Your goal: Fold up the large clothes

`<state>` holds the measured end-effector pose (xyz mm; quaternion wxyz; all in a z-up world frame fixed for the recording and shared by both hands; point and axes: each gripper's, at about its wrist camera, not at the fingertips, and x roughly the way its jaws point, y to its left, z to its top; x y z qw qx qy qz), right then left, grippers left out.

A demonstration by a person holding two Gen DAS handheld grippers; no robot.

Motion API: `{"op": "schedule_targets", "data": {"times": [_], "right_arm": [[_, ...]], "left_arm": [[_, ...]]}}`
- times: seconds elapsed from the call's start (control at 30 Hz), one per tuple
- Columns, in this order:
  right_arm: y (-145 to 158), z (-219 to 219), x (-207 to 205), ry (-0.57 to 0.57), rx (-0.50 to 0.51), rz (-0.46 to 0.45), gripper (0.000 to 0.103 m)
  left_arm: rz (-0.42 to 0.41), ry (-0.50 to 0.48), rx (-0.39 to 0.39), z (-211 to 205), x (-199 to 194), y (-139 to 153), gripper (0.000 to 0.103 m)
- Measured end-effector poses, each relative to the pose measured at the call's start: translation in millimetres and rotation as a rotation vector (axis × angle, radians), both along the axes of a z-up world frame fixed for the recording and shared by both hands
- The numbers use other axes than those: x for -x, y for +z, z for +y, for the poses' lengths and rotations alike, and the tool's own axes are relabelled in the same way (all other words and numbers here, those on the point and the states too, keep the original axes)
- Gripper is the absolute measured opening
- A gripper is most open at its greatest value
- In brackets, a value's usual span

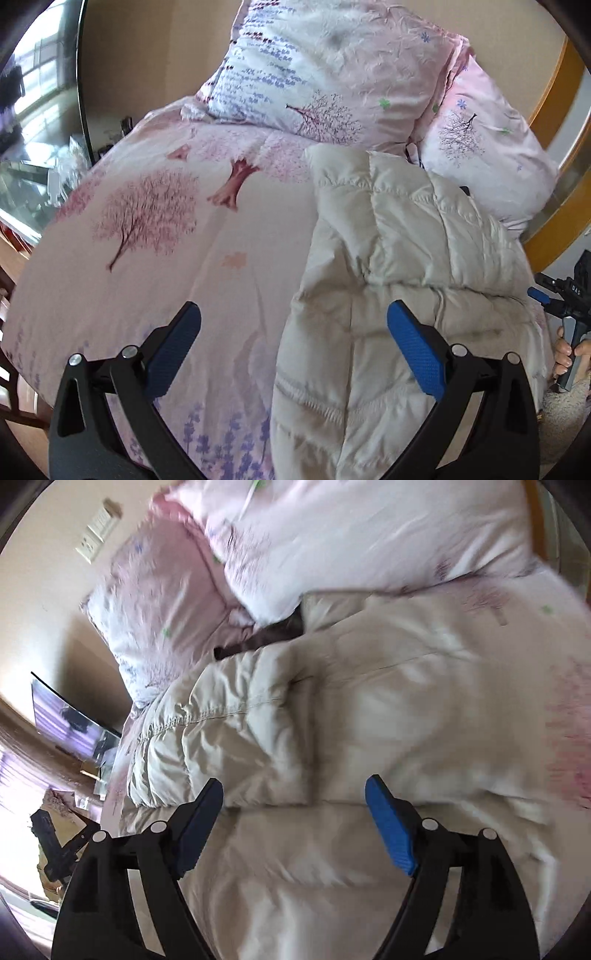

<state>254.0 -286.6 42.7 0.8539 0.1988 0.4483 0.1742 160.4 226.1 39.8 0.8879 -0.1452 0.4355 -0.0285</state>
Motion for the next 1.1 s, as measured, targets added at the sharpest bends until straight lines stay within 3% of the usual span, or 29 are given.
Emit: {"op": "schedule_targets", "data": {"times": [0.13, 0.27, 0.4, 0.63, 0.7, 0.8, 1.1], "right_arm": [[-2, -42, 26, -0.058, 0.030, 0.000, 0.091], [-17, -103, 60, -0.150, 0.013, 0.076, 0.092], [-40, -148, 91, -0.188, -0.029, 0.169, 0.092], [-78, -157, 127, -0.153, -0.126, 0.268, 0.089], [-82, -161, 138, -0.152, -0.167, 0.252, 0.088], [-91, -163, 145, -0.120, -0.271, 0.266, 0.074], [-99, -148, 151, -0.026, -0.355, 0.258, 0.068]], "left_arm": [[0.048, 0.013, 0.014, 10, 15, -15, 0.101], [0.090, -0.002, 0.036, 16, 29, -26, 0.101], [0.094, -0.094, 0.127, 12, 48, -29, 0.101], [0.109, -0.182, 0.211, -5, 76, -32, 0.101], [0.131, -0.193, 0.246, -8, 80, -38, 0.101], [0.155, -0.205, 0.275, -14, 84, -43, 0.100], [0.185, -0.209, 0.377, -24, 93, -55, 0.075]]}}
